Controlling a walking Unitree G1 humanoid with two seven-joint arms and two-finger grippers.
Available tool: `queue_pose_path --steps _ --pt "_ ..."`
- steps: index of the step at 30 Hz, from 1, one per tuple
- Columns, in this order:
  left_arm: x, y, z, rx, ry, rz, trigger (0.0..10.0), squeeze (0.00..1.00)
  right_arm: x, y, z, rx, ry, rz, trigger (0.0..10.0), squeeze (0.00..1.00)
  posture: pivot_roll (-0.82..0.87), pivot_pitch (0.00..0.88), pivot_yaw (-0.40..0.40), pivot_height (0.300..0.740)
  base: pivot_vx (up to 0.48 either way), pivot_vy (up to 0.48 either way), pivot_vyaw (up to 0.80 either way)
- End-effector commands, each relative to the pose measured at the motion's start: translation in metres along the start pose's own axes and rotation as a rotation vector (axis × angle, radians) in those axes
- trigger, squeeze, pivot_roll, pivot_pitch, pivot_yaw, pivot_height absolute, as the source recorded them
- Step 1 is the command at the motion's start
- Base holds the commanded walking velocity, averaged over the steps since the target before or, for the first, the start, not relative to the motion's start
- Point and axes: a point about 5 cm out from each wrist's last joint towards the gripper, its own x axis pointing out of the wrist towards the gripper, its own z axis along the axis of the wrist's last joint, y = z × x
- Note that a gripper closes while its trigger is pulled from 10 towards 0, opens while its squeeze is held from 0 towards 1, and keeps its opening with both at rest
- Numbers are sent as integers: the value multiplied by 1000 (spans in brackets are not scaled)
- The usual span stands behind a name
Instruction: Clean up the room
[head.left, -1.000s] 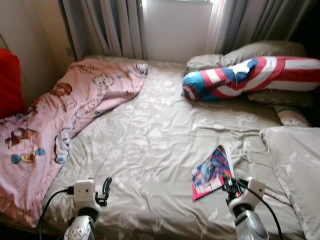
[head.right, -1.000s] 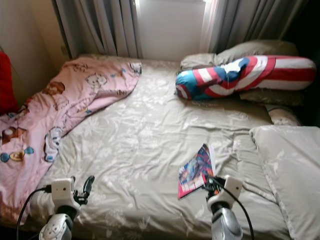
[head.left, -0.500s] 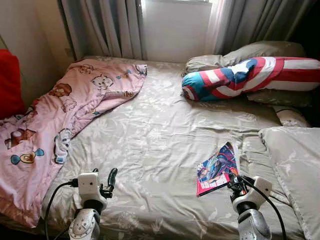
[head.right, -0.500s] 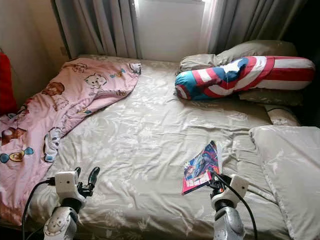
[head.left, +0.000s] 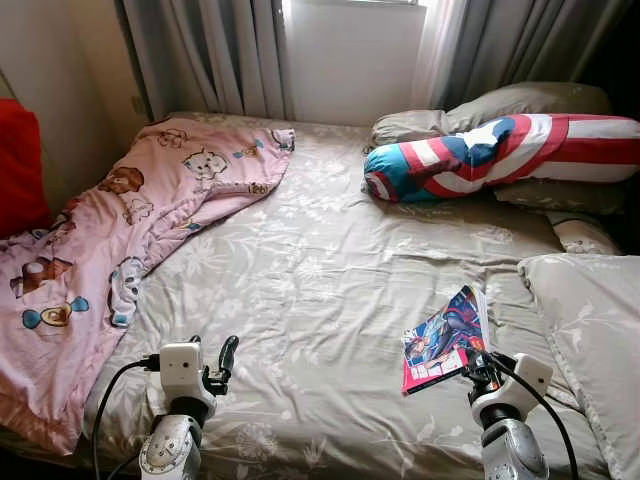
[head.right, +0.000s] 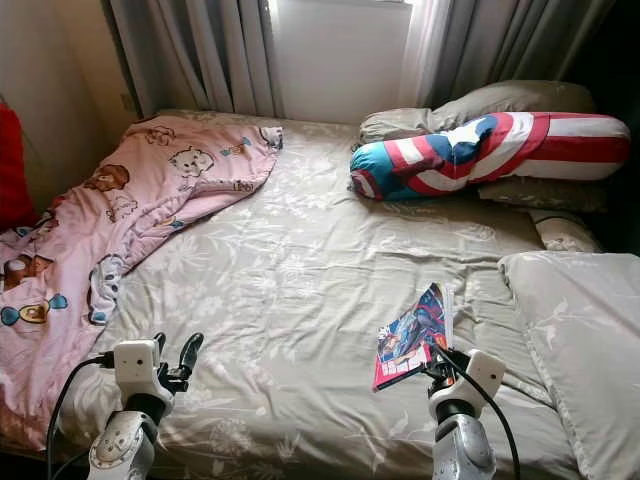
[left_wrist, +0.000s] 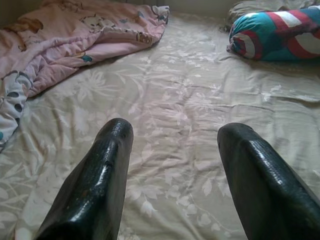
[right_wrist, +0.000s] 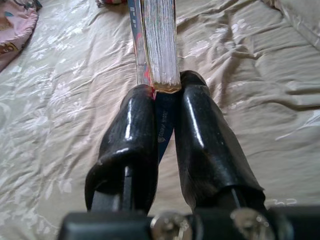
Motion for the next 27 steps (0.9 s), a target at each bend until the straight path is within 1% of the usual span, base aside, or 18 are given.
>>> queue_pose_path --steps 1,6,9,10,14,17,22,27 --pt "0 1 0 -3 3 -2 10000 0 7 1 15 -50 -52 0 10000 0 61 0 -58 740 0 0 0" --pt "1 1 2 -5 -4 -2 10000 0 8 0 16 -56 -50 -6 10000 0 63 0 -58 710 0 0 0" --pt "3 1 5 -10 -18 -2 10000 0 8 2 16 -55 -49 -1 10000 0 64 0 -58 685 0 0 0" --pt "3 1 5 -10 -18 -2 10000 0 8 2 16 -55 -49 -1 10000 0 64 0 -58 685 0 0 0" --pt "4 1 7 -9 -22 2 10000 0 8 4 14 -59 -49 7 10000 0 67 0 -58 656 0 0 0" --pt "4 2 7 -7 -22 5 10000 0 7 5 15 -64 -67 9 10000 0 72 0 -58 656 0 0 0" --pt "4 4 8 -6 -24 12 10000 0 6 5 15 -67 -65 5 10000 0 75 0 -59 656 0 0 0" --pt "4 3 8 -8 -25 15 10000 0 8 4 13 -81 -35 -8 10000 0 75 0 -59 651 0 0 0"
